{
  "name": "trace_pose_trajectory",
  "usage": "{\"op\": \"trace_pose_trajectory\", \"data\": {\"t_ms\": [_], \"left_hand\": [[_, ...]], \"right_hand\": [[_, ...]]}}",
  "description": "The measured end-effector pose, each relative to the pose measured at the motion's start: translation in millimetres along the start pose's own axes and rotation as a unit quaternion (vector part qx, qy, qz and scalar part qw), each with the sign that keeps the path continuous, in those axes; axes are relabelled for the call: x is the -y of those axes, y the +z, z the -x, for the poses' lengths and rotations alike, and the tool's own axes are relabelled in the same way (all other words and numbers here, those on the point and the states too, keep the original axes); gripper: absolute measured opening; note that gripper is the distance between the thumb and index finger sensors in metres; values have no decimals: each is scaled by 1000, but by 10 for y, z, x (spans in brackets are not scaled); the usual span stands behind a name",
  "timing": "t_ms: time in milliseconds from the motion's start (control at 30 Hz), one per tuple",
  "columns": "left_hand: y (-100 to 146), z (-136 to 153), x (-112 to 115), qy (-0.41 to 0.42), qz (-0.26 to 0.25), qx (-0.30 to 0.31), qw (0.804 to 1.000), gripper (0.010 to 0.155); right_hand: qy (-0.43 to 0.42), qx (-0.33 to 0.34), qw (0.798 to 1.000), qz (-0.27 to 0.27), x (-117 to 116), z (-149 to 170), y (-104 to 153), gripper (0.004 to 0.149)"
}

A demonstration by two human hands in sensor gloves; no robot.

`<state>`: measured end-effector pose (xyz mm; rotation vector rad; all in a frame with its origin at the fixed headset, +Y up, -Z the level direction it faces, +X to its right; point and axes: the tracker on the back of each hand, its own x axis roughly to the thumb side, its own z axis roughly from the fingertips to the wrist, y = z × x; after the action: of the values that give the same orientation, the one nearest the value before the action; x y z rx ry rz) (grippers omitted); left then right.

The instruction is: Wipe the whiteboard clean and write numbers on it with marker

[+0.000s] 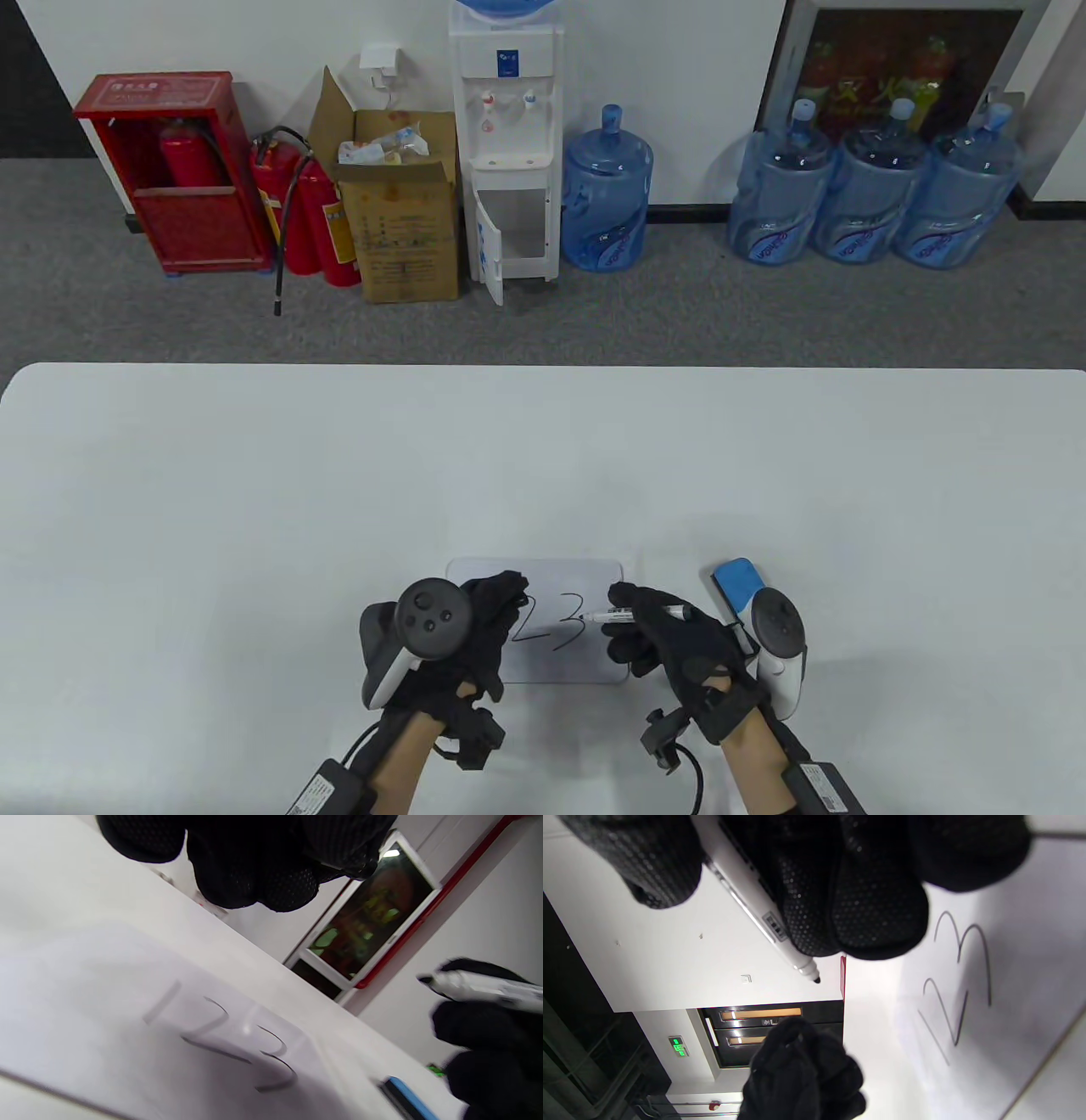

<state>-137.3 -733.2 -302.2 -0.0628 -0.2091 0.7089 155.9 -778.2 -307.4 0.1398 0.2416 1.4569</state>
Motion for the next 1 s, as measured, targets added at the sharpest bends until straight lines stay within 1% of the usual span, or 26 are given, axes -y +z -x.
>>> {"op": "trace_pose_trajectory", "data": {"t_ms": [67,267,533,1000], "left_hand": [[-3,52,60,8,13,10,1000,49],[32,96,94,-6,-4,28,1000,49],[59,41,122,-15,-5,48,999,48],[95,-65,186,-21,11,74,997,48]], "right_hand": [[-11,-6,1000,-7,-30,26,-9,60],[-11,-10,1000,-23,-100,54,-29,61],[-17,-7,999,-39,-178,58,-20,60],[-13,-9,999,-47,-204,67,-24,61]]}}
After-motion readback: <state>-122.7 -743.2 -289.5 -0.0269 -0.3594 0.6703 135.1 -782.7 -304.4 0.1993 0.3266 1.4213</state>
